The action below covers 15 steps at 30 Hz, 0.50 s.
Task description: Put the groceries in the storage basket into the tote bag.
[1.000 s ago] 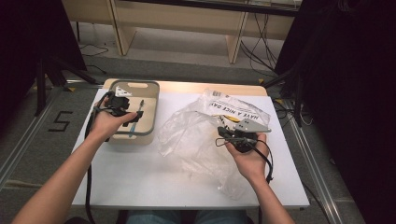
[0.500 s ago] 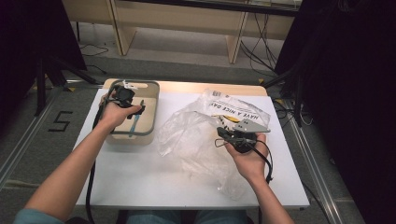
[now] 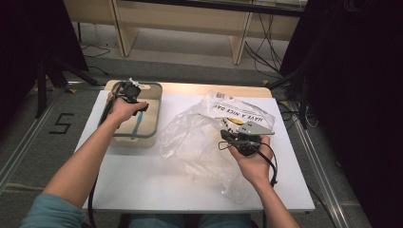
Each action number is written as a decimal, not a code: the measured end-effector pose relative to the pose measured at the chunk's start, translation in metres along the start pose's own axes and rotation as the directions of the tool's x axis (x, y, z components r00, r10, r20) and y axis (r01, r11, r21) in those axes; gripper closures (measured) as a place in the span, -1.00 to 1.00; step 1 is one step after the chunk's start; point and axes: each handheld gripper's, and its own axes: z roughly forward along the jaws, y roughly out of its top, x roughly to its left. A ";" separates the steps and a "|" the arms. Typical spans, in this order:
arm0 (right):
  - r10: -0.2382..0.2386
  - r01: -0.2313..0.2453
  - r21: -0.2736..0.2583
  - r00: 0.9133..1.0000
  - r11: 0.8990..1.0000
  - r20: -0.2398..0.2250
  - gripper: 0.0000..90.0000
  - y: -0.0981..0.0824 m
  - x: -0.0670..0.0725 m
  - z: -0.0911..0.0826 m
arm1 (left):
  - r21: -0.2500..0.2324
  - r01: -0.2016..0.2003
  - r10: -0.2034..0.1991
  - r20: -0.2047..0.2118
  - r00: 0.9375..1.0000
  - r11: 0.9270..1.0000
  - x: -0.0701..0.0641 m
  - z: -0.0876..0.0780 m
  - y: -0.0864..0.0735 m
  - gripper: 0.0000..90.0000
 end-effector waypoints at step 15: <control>-0.001 0.001 0.007 1.000 1.000 -0.002 1.00 -0.001 0.001 0.001 | 0.113 0.030 -0.029 -0.008 1.000 0.993 0.003 0.024 -0.008 -0.01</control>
